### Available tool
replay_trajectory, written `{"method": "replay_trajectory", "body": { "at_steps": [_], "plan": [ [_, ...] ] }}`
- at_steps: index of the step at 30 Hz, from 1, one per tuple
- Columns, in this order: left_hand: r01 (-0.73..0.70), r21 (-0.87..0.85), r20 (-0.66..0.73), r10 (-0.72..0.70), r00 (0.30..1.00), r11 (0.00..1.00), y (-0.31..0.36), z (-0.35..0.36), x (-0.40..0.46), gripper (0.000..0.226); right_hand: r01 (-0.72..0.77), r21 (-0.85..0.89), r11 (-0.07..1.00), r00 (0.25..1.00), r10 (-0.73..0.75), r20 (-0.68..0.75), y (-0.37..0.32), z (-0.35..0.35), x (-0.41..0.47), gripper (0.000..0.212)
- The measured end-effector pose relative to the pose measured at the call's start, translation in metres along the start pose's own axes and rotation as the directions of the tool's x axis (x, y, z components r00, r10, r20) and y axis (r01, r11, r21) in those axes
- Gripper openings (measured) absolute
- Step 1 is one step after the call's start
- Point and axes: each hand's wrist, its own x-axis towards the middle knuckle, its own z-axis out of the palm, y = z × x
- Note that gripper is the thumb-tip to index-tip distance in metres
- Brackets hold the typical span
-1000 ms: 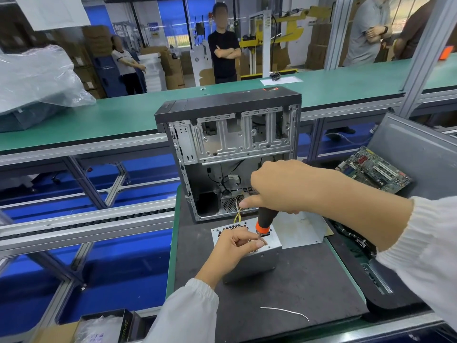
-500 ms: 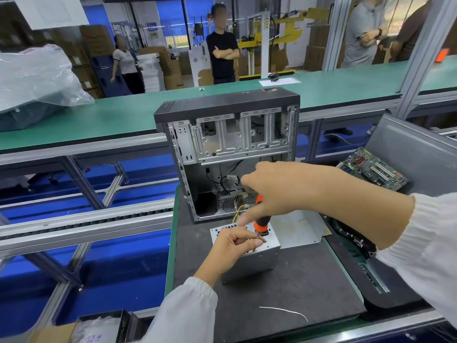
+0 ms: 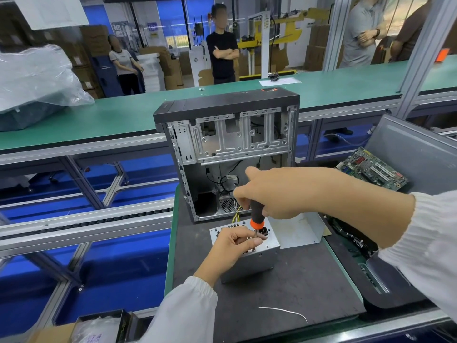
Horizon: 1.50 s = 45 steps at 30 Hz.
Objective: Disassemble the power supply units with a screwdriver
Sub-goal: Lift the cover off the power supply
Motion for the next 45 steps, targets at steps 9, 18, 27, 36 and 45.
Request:
{"method": "replay_trajectory", "body": {
  "at_steps": [9, 18, 27, 36, 45],
  "plan": [
    [0.030, -0.003, -0.022, -0.030, 0.999, 1.000, 0.005, 0.003, 0.000, 0.007, -0.181, -0.013, 0.983, 0.977, 0.178, -0.121, -0.001, -0.002, 0.002, 0.059],
    [-0.065, 0.441, 0.099, 0.024, 0.995, 0.895, -0.001, -0.012, 0.001, 0.012, -0.104, -0.019, 0.994, 0.991, 0.102, -0.085, 0.008, 0.006, 0.008, 0.015],
    [-0.079, 0.584, 0.099, 0.026, 0.995, 0.808, -0.001, -0.011, 0.004, 0.017, -0.075, 0.108, 0.991, 0.994, 0.083, -0.067, 0.009, 0.006, 0.008, 0.044],
    [-0.087, 0.620, 0.093, 0.037, 0.995, 0.780, 0.000, -0.009, 0.002, 0.014, -0.192, 0.001, 0.981, 0.969, 0.190, -0.155, 0.003, 0.005, 0.014, 0.044],
    [-0.082, 0.659, 0.065, 0.052, 0.997, 0.748, 0.004, -0.004, 0.003, 0.021, -0.074, 0.041, 0.996, 0.989, 0.079, -0.124, 0.009, 0.004, 0.007, 0.020]
  ]
}}
